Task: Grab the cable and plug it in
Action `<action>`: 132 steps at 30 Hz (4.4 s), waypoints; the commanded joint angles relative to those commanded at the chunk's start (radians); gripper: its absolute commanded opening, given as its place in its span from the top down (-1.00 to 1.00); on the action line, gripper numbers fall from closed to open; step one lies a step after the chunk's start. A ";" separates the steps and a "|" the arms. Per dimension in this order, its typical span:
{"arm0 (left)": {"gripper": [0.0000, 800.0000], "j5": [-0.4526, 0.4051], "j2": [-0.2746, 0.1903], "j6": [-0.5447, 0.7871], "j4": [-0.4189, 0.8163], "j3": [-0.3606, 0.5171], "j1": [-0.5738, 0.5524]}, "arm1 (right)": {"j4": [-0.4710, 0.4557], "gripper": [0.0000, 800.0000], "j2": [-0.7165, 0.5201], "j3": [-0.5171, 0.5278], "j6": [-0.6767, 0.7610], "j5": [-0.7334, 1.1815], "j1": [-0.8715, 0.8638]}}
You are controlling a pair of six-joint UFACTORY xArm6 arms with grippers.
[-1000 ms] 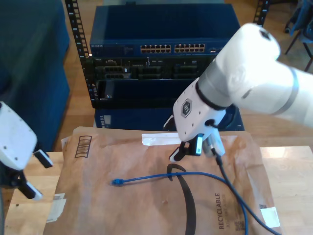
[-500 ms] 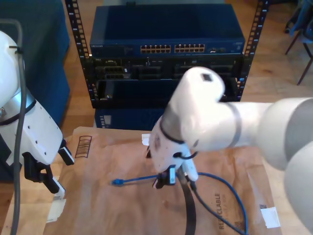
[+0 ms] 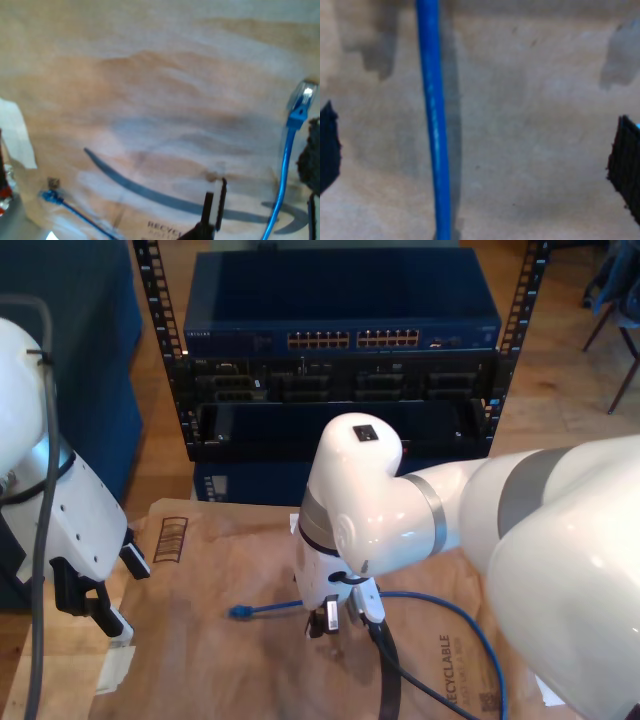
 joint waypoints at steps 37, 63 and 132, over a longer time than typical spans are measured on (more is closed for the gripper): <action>-1.00 -0.012 0.028 -0.009 0.006 0.020 -0.035 | 0.003 0.99 -0.072 -0.008 -0.002 0.012 -0.078; -1.00 -0.012 0.028 -0.012 -0.328 -0.103 -0.210 | 0.100 0.99 -0.651 0.114 -0.005 0.503 -0.362; -0.99 0.192 0.041 -0.014 -0.773 -0.486 -0.219 | 0.433 0.99 -0.724 -0.342 -0.046 0.879 -0.655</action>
